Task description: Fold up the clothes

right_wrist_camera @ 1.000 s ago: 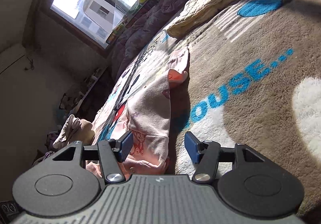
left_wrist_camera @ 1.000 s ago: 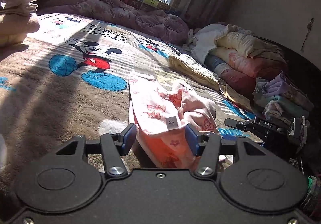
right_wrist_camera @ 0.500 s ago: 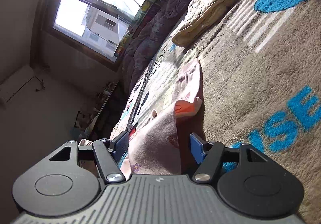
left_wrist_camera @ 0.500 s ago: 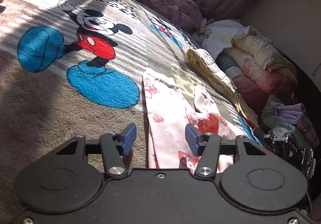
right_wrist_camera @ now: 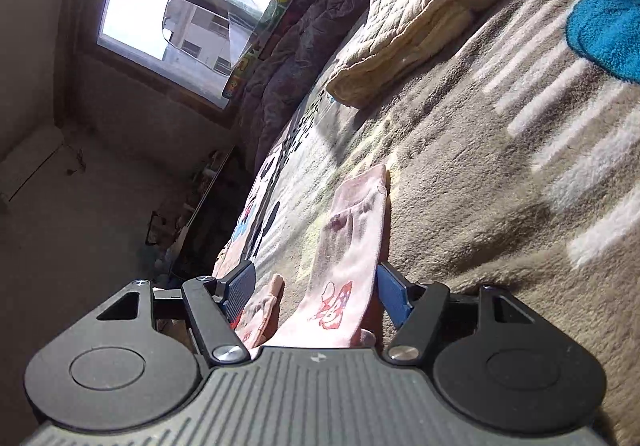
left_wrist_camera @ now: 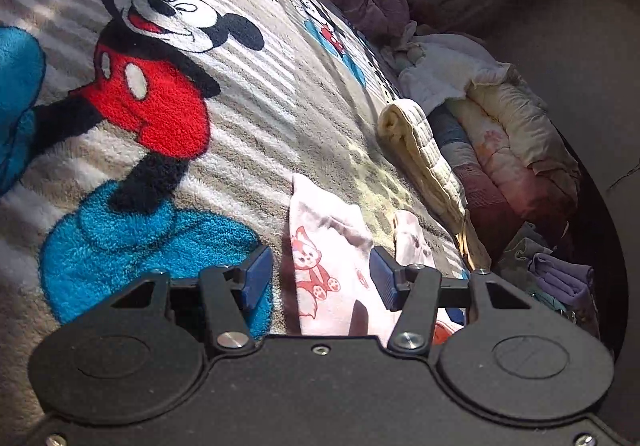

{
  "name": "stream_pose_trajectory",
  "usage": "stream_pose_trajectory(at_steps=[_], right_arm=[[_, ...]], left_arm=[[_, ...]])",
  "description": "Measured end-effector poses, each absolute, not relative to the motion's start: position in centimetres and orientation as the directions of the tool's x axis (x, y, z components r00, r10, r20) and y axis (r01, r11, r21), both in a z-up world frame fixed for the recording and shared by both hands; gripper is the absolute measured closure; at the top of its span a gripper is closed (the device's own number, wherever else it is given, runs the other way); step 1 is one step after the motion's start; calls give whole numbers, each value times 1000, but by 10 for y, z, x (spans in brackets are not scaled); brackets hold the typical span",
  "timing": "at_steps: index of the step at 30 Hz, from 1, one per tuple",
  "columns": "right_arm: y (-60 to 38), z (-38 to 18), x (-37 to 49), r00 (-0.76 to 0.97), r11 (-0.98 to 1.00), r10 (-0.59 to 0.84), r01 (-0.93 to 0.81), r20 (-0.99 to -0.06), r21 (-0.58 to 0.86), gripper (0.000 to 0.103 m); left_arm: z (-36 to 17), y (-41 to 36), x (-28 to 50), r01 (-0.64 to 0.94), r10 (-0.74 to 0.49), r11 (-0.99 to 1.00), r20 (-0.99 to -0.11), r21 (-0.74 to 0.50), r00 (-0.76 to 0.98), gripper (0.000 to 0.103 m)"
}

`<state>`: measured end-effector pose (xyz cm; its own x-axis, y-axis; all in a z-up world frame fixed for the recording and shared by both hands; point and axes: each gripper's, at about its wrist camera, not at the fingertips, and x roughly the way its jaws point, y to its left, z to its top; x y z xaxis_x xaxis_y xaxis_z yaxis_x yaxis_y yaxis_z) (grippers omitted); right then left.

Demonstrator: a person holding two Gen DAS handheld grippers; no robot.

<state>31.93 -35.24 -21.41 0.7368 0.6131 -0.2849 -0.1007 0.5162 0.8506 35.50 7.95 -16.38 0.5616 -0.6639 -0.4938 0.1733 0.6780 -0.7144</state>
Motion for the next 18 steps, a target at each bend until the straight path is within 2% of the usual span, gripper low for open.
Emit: stream_pose_trajectory(at_steps=[3,4,5,6,7,8,9,11,18], right_arm=[[-346,-209,328,725,563,608,-106,-324,820,40],[-344,-208,330,727,581,597,-100,-339,808,46],[-343,-209,331,731,594,584,-88,-354,799,52],[-343,-210,330,734,605,571,-73,-367,793,64],[-343,-213,329,737,606,563,-61,-373,793,73],[-343,-214,329,740,606,558,-55,-375,793,77],[-343,-214,328,742,608,554,-51,-377,793,80],[-340,-213,326,744,622,550,-61,-380,781,81],[-342,-218,323,754,623,542,-63,-372,780,83]], left_arm=[[-163,70,369,206,-664,692,-498,-692,557,54],[-163,68,371,211,-661,698,-503,-684,557,54],[-163,66,373,216,-657,705,-507,-676,558,64],[-160,66,372,221,-653,708,-503,-670,566,74],[-158,67,369,227,-649,712,-499,-665,574,79],[-156,68,367,232,-645,715,-495,-659,583,93],[-153,69,365,237,-641,719,-490,-653,591,100],[-148,70,361,247,-632,726,-481,-642,608,103],[-128,78,342,278,-597,752,-440,-598,671,103]])
